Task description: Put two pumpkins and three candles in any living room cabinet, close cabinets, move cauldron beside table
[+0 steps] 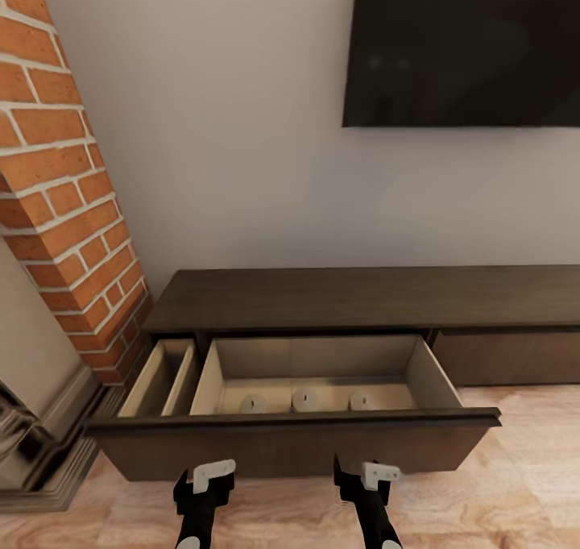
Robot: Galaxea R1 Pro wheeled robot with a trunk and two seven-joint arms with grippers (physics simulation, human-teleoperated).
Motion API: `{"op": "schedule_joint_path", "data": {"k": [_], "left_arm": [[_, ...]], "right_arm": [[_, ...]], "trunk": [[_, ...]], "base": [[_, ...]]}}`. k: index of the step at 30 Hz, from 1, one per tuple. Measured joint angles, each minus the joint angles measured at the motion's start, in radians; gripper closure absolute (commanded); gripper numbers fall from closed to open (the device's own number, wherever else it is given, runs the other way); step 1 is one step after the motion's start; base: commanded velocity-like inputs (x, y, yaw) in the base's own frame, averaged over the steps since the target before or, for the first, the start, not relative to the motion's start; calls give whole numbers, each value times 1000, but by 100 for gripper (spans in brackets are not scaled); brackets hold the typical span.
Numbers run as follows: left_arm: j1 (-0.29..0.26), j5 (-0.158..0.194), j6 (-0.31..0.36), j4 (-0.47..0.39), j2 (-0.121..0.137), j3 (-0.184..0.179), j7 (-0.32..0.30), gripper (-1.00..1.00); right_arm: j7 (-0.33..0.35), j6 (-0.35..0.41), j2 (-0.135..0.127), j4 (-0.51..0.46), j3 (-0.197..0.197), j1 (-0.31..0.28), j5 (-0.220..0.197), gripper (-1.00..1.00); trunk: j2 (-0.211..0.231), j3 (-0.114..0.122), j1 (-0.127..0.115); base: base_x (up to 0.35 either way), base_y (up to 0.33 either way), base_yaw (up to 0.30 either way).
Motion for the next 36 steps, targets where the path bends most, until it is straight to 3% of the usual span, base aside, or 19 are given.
{"op": "schedule_joint_path", "data": {"k": [14,36], "left_arm": [[0,-1,0,0,0,0,0,-100],[0,-2,0,0,1,0,0,-100]], "right_arm": [[0,0,0,0,3,0,0,-100],[1,1,0,0,11,0,6,-100]], "trunk": [[0,0,0],[0,0,0]], "base": [[123,0,0],[231,0,0]]}}
